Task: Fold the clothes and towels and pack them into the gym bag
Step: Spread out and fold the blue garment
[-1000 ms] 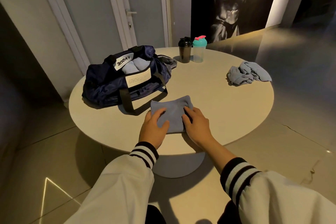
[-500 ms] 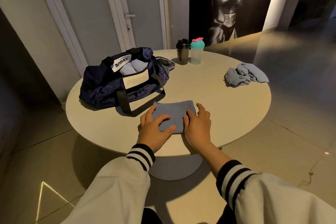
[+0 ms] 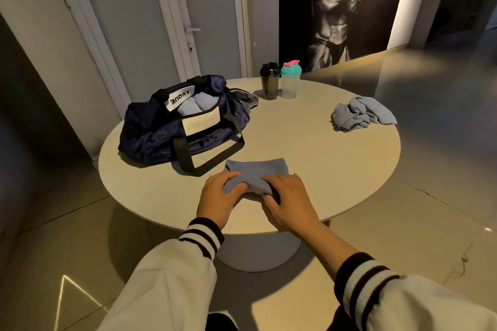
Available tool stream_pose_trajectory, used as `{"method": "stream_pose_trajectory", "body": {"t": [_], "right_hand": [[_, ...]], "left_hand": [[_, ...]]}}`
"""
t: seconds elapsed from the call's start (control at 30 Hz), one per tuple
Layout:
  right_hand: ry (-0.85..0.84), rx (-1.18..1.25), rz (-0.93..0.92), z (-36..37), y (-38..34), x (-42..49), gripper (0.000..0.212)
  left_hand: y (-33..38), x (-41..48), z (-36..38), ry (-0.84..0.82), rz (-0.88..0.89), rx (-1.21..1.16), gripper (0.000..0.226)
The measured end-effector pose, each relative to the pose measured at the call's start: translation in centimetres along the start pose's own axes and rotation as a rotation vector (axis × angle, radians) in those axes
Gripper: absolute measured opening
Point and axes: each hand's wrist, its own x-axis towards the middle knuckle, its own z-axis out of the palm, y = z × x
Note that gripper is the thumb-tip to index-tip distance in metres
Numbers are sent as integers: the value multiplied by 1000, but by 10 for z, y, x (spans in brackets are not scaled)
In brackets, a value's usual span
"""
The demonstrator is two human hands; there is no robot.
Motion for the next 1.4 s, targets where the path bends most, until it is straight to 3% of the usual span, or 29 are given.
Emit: {"method": "stream_pose_trajectory", "body": {"t": [0.07, 0.2, 0.27, 0.37, 0.47, 0.6, 0.7, 0.77, 0.87, 1.0, 1.13, 1.3, 1.4], "right_hand": [[52, 72, -28, -4, -6, -4, 24], [30, 176, 95, -7, -12, -3, 29], [19, 205, 139, -6, -16, 3, 30], [37, 211, 172, -6, -24, 15, 31], [37, 256, 265, -2, -29, 23, 26], [8, 279, 260, -3, -24, 28, 18], [51, 105, 212, -7, -15, 27, 27], [32, -2, 283, -7, -8, 27, 30], [-98, 28, 349, -1, -4, 23, 34], [-27, 86, 323, 7, -6, 19, 36], [20, 220, 342, 9, -8, 24, 33], [99, 578, 446, 9, -25, 48, 31], [169, 779, 500, 13, -24, 78, 27]], "left_hand": [[-1, -2, -1, 54, -48, -150, 30], [0, 1, -3, 166, -39, -170, 50], [2, 2, -3, 242, 17, -58, 52], [8, -5, 2, 317, 177, 287, 31], [0, -7, 8, 123, 257, 551, 26], [-2, 3, 9, -88, 222, 587, 44], [0, 6, 12, -197, 263, 689, 49], [-1, 9, 13, -264, 267, 716, 50], [-3, 8, 15, -257, 250, 619, 49], [-6, 8, 15, -15, 34, 565, 44], [-5, 10, 19, -34, -19, 616, 48], [14, 36, 34, -36, -75, 125, 51], [27, 67, 33, 22, -29, 18, 49]]}}
